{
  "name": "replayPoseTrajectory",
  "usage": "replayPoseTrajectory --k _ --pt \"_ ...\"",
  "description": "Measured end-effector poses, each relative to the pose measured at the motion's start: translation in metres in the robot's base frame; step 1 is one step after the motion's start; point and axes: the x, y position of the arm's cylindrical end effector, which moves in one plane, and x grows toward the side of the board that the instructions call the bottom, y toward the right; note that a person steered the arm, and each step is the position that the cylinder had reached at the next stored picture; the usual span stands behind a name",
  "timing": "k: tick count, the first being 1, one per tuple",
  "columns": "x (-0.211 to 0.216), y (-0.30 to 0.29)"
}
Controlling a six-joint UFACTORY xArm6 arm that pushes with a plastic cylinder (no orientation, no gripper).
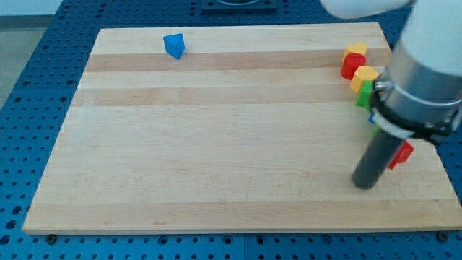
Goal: Push the blue triangle towards the bottom left side of the board
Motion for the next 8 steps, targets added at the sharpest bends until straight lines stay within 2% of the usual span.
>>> replayPoseTrajectory --k 1,2,5,6,7,8 --pt "-0.008 -0.072" --pt "-0.061 -0.111" --pt "-0.303 -0.114" --pt "-0.371 -0.139" --pt "-0.372 -0.200" --pt "-0.348 -0.274"
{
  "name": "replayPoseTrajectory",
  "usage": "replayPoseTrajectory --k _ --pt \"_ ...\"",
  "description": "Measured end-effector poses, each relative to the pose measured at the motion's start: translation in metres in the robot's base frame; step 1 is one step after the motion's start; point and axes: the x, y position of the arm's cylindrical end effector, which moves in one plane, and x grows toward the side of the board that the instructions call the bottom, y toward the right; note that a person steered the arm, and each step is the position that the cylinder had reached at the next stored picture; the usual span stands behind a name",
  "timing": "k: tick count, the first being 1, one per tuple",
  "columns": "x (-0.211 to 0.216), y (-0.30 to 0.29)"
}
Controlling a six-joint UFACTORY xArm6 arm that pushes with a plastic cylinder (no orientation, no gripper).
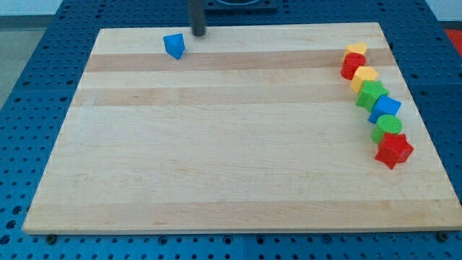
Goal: Push the blue triangle towards the bottom left side of the board
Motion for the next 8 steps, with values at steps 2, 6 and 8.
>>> replayPoseTrajectory --k 2,6,8 --pt "0.087 -0.010" --pt "0.193 0.009" --pt "0.262 0.039"
